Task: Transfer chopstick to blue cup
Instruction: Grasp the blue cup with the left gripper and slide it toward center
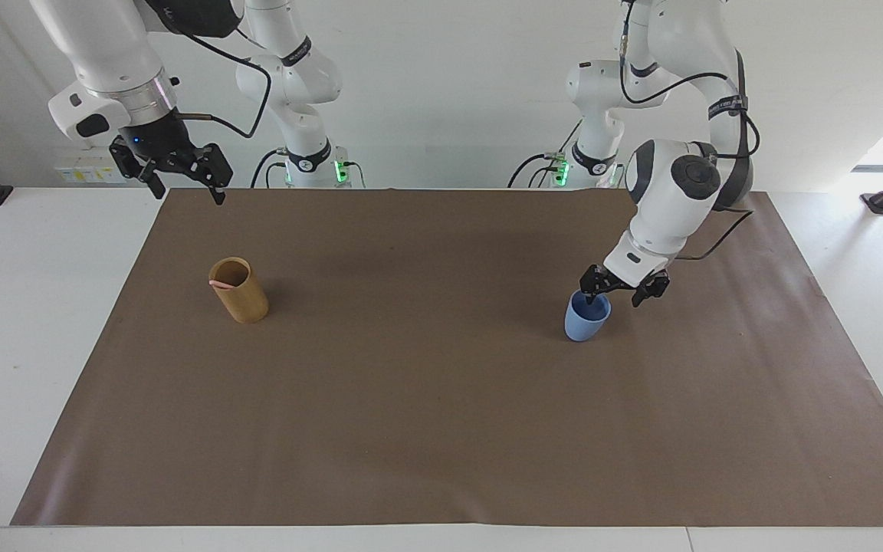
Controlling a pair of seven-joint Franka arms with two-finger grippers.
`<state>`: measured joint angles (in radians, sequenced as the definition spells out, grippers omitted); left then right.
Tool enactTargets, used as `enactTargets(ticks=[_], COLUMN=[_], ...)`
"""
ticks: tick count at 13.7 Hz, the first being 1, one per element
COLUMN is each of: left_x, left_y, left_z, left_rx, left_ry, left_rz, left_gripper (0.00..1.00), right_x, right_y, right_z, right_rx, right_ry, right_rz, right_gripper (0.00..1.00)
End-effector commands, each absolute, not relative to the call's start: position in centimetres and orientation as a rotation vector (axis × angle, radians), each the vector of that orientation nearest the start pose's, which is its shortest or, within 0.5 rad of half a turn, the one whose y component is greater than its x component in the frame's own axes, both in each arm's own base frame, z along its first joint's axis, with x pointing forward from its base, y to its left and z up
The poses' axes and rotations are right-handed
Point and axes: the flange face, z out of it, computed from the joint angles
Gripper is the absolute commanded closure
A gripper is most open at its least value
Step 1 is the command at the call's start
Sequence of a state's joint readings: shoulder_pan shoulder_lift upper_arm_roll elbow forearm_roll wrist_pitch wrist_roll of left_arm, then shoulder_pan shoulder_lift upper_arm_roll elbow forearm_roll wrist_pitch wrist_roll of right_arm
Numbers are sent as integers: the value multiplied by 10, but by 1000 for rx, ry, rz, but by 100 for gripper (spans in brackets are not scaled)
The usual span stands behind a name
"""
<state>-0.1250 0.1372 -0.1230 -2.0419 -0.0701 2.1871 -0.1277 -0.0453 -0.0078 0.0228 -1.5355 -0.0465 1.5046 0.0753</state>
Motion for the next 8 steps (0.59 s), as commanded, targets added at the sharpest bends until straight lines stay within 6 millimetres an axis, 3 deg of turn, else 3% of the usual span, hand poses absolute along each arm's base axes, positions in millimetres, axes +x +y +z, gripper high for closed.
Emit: enactTargets(ticks=[1,2,3,8], left_x=[549,549,549,559], left_y=[-148,-149,-149,-155], left_z=[362,362,362,372], left_rx=[-3237,-3237,-3237,-3237], left_ry=[78,88,98,140], left_rz=[-4,-7,-7,-42], left_gripper=[30,69,100,100], right_x=[539,539,539,539], right_y=[-21,-21,-22,-21], right_z=[640,640,639,639], right_rx=[-3182,-3182,-3182,-3182], right_ry=[131,129,133,131], right_rz=[51,51,53,53], right_gripper=[0,0,0,0])
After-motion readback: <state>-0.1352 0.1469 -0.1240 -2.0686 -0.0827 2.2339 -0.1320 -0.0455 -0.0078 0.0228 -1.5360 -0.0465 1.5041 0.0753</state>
